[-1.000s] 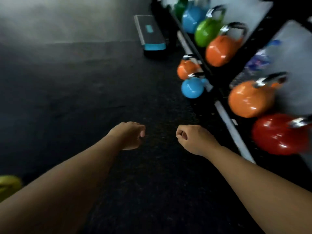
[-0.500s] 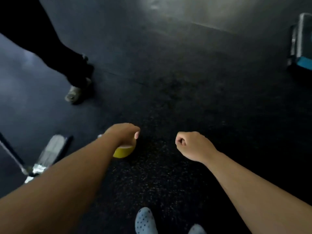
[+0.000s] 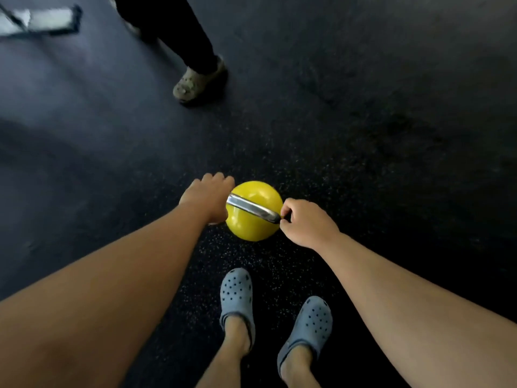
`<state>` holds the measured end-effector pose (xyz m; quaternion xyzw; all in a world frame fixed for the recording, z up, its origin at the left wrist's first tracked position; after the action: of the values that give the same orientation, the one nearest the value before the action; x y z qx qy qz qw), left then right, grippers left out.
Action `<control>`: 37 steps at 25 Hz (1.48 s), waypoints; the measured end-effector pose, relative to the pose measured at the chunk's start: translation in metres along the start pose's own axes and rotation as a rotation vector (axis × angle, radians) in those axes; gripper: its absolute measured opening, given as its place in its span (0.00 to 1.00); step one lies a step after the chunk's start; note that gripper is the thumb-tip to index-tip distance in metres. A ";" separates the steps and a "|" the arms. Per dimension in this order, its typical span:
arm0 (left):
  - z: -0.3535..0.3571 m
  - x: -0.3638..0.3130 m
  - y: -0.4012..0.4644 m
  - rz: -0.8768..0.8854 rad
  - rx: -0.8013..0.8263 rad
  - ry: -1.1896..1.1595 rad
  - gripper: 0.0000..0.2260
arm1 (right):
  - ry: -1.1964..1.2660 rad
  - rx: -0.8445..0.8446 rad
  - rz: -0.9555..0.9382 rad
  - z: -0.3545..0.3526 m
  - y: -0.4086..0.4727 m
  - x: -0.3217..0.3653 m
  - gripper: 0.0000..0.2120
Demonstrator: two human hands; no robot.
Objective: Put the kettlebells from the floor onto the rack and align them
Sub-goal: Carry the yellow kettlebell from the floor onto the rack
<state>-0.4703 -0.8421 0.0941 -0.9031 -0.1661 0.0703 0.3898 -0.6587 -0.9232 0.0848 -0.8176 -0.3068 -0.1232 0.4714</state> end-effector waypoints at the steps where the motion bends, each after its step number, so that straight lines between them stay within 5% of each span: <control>1: 0.015 0.007 0.017 -0.006 0.015 0.019 0.22 | -0.012 0.011 -0.002 0.014 0.021 -0.001 0.08; 5: 0.063 0.020 0.083 0.055 0.044 0.114 0.24 | -0.123 0.009 0.033 0.061 0.090 -0.010 0.16; 9: 0.087 0.029 0.128 0.205 0.102 -0.002 0.09 | 0.006 0.022 0.014 0.086 0.132 -0.020 0.11; 17: 0.057 -0.042 0.089 0.377 0.220 -0.104 0.06 | 0.172 -0.056 0.119 0.061 0.064 -0.057 0.08; 28: -0.029 -0.394 -0.041 0.942 0.150 0.454 0.05 | 0.564 -0.500 0.541 0.024 -0.257 -0.231 0.14; 37: 0.008 -0.725 -0.235 1.322 0.098 0.778 0.07 | 0.708 -0.866 0.847 0.066 -0.567 -0.385 0.12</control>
<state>-1.2073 -0.9437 0.2576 -0.7560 0.5608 -0.0267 0.3365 -1.3159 -0.8077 0.2557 -0.8916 0.2869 -0.2991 0.1821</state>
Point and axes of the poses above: each hand's wrist, its own y-axis towards the middle knuckle, its own z-axis out of the palm, x = y × z, the point moved 6 cm from there along y, towards the middle knuckle, and after that the axes turned 10 degrees about x, right-handed, at the moved point
